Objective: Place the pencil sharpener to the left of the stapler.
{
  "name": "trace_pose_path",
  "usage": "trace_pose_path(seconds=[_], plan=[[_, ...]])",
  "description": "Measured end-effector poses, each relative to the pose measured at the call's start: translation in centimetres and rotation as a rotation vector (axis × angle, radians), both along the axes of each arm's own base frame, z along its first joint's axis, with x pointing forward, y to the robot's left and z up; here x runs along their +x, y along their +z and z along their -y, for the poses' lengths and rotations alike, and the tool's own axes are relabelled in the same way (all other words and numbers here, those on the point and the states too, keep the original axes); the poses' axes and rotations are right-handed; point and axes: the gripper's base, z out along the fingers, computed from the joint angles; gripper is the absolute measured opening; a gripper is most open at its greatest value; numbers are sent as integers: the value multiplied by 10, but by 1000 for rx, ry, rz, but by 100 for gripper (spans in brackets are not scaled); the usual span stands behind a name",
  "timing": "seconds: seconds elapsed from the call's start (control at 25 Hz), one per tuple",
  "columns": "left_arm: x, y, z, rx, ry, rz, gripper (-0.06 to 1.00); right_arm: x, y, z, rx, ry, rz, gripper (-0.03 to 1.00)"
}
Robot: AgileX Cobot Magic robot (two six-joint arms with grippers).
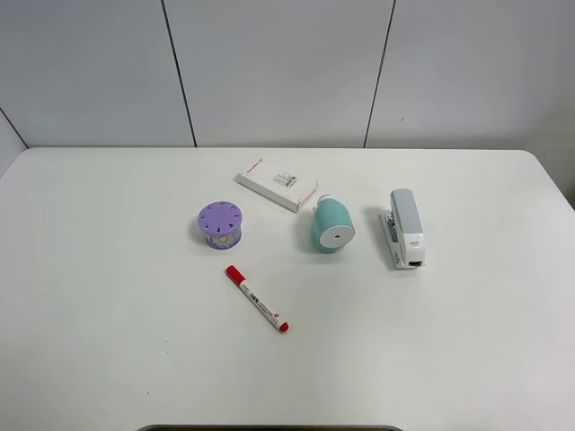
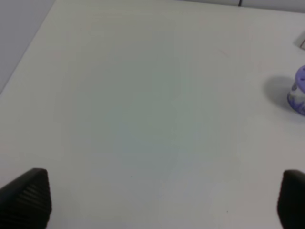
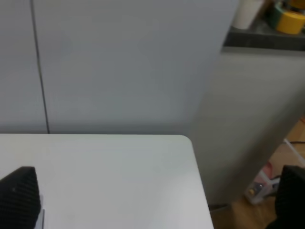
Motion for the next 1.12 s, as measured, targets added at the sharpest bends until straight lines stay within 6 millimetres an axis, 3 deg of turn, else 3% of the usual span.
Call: trace_pose_path(seconds=[0.16, 0.28, 0.72, 1.12], plan=[[0, 0, 0, 0, 0, 0, 95, -25, -11, 4, -10, -37, 8, 99], [0, 0, 0, 0, 0, 0, 95, -39, -33, 5, -16, -79, -11, 99], [0, 0, 0, 0, 0, 0, 95, -61, -124, -5, 59, -41, -86, 99], [0, 0, 0, 0, 0, 0, 95, -73, -167, -13, 153, 14, -80, 99]])
